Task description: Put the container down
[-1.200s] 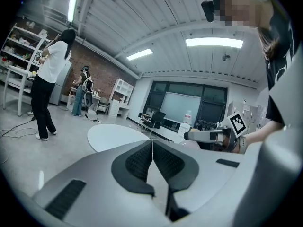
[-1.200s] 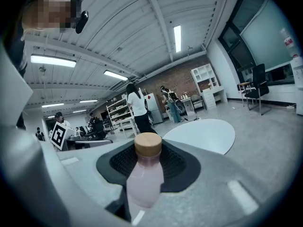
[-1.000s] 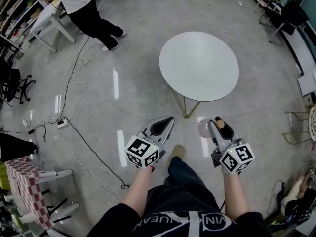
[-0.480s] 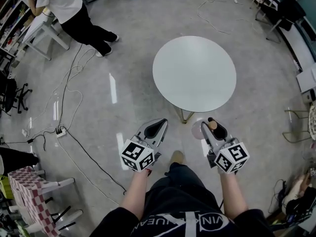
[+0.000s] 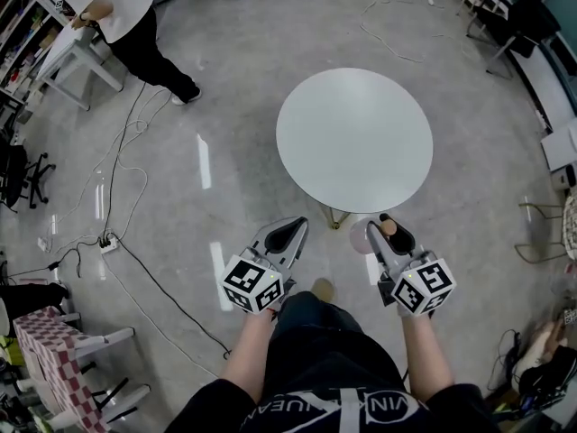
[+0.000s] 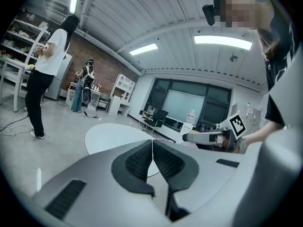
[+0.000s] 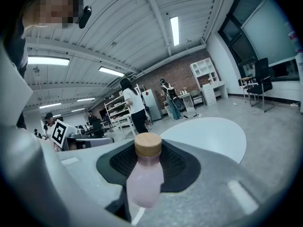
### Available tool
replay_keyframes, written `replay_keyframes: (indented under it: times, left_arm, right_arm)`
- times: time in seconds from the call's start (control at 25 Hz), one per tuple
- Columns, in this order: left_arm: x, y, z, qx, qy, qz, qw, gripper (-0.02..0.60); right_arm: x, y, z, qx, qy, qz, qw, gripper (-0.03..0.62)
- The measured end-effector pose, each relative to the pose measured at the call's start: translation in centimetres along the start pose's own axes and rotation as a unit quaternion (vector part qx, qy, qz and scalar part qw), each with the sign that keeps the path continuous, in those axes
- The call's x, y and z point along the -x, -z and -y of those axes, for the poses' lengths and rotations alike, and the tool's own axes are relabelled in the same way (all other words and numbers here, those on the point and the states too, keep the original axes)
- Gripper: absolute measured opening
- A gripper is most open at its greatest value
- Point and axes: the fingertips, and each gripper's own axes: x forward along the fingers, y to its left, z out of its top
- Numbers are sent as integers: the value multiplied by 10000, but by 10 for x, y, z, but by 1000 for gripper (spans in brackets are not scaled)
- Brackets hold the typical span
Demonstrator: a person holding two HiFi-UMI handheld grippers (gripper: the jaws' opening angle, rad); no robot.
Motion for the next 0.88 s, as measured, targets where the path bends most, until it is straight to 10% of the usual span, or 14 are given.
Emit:
replay_keyframes:
  times: [0.88]
  left_arm:
    - [-79, -10, -33, 2, 378, -254, 9990, 14]
  right_arm:
    - [-46, -16, 52, -105, 189, -77, 9997, 132]
